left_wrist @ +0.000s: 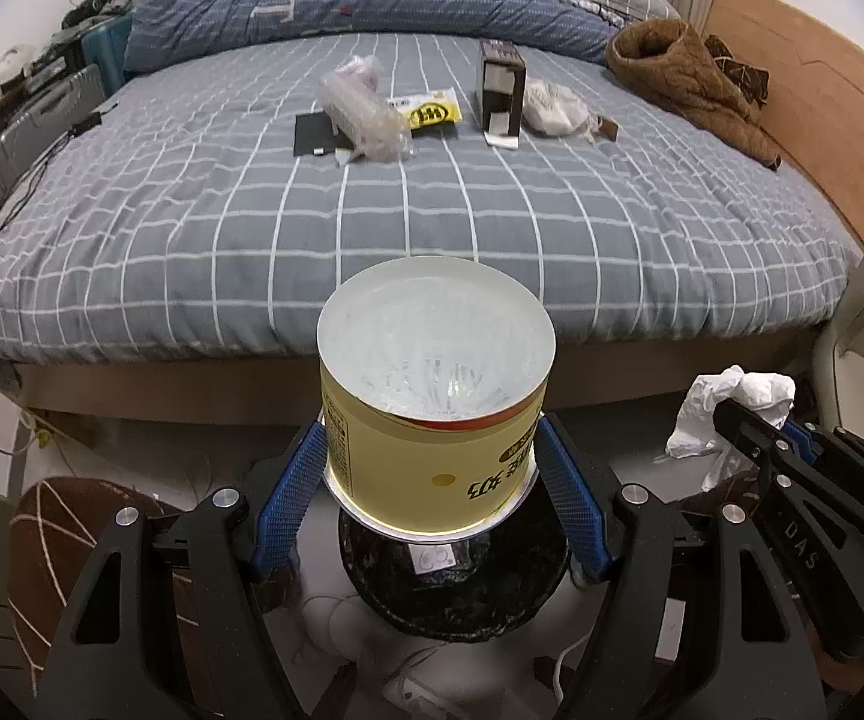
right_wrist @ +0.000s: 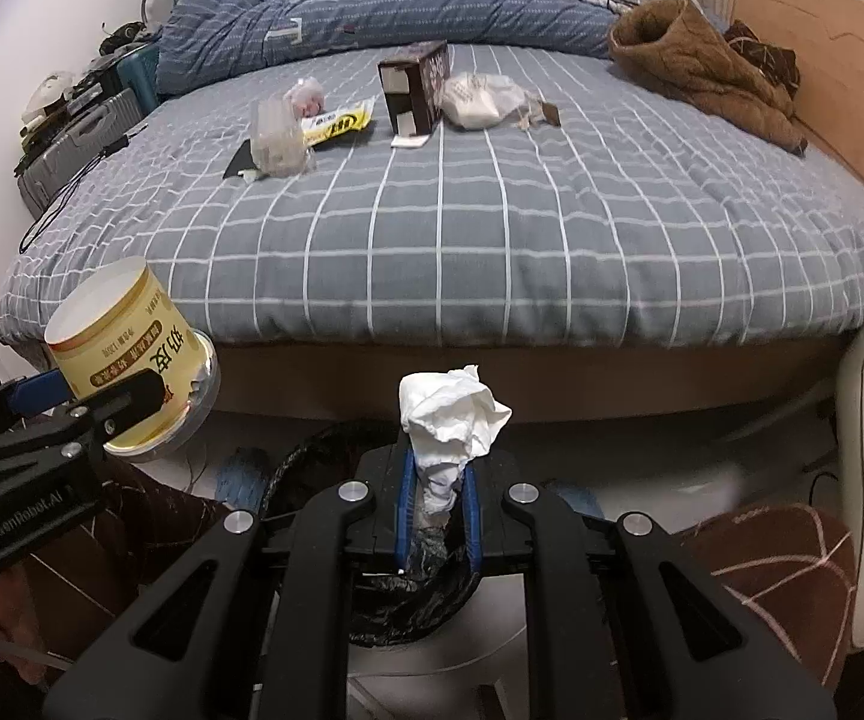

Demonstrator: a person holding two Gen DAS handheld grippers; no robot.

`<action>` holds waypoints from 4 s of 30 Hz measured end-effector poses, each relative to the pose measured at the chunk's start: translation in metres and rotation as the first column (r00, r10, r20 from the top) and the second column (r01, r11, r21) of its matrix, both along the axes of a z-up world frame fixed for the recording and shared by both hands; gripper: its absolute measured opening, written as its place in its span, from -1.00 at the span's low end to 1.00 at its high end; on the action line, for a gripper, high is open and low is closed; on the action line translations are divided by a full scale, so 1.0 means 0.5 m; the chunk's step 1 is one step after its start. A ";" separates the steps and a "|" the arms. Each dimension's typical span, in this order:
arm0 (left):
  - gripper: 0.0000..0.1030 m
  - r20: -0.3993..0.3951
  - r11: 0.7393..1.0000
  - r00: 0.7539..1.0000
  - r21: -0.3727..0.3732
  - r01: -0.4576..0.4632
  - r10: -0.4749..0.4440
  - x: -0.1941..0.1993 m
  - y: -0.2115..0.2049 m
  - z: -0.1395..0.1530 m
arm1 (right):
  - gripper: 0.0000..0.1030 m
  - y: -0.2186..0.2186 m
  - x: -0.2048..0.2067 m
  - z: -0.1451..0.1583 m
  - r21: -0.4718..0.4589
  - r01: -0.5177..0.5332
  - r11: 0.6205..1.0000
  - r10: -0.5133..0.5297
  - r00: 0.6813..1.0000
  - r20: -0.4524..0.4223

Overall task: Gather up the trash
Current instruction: 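Carry the yellow cup and white tissue off the bed over the bin, then open the left gripper to drop the yellow cup into the bin, then open the right gripper to drop the white tissue into the bin, then move both grippers up over the bed toward the bubble wrap and brown box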

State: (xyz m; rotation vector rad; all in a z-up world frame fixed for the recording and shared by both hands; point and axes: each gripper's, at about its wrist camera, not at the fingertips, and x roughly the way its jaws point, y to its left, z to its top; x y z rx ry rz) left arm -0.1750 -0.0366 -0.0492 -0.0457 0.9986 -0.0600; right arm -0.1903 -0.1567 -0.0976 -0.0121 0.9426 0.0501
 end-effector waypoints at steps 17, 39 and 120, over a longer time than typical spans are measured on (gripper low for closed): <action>0.36 -0.092 1.000 0.996 0.020 0.007 -0.006 -0.037 -0.010 -0.121 | -0.75 -0.013 -0.033 -0.115 -0.006 0.034 0.999 -0.034 0.993 -0.113; 0.36 -0.246 0.999 0.969 0.030 0.037 -0.029 0.030 -0.034 -0.287 | -0.75 -0.020 0.016 -0.202 -0.028 0.035 0.999 -0.040 0.977 -0.208; 0.89 -0.049 0.986 0.985 0.037 -0.162 0.164 0.005 0.159 -0.112 | 0.85 0.130 0.035 -0.080 -0.068 -0.081 0.994 0.082 0.997 0.008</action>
